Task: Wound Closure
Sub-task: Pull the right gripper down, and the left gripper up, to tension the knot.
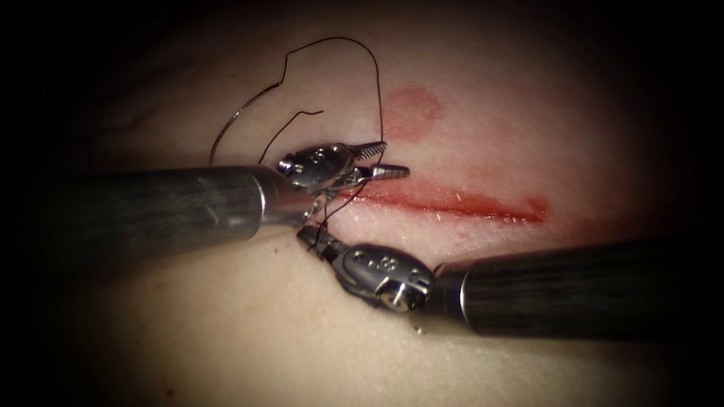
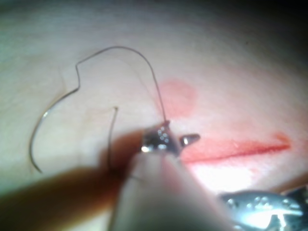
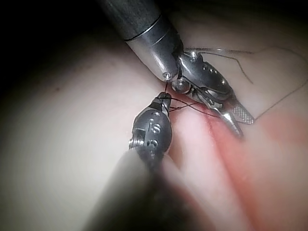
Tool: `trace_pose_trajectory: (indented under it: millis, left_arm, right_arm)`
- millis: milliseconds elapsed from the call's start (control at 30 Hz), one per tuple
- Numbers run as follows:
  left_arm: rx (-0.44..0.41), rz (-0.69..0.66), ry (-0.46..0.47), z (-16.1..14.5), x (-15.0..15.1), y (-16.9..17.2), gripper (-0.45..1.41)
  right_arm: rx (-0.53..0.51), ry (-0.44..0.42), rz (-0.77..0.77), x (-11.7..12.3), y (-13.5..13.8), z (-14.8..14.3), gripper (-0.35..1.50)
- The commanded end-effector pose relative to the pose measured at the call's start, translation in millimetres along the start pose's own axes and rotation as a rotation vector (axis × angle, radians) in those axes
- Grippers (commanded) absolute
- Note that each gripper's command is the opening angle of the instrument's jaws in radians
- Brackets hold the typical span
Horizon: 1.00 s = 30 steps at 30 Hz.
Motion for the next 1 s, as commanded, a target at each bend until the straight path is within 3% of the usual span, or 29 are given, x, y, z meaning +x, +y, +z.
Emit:
trace_pose_trajectory:
  millis: [33,267,633,1000]
  left_arm:
    - [0.008,-0.004,-0.002,0.8,-0.4,-0.2,0.53]
    - [0.047,0.015,-0.004,1.4,-0.9,-0.6,0.53]
    - [0.057,0.050,-0.007,-0.1,-1.1,0.2,0.53]
    - [0.036,0.056,-0.010,0.7,-1.9,0.2,0.45]
  right_arm:
    - [0.003,-0.001,0.001,-0.5,-0.6,0.5,-0.35]
    - [0.004,-0.001,0.001,-0.6,-0.6,0.5,-0.35]
    - [0.003,-0.002,0.001,-0.5,-0.6,0.5,-0.35]
    - [0.004,-0.001,0.001,-0.6,-0.7,0.4,-0.35]
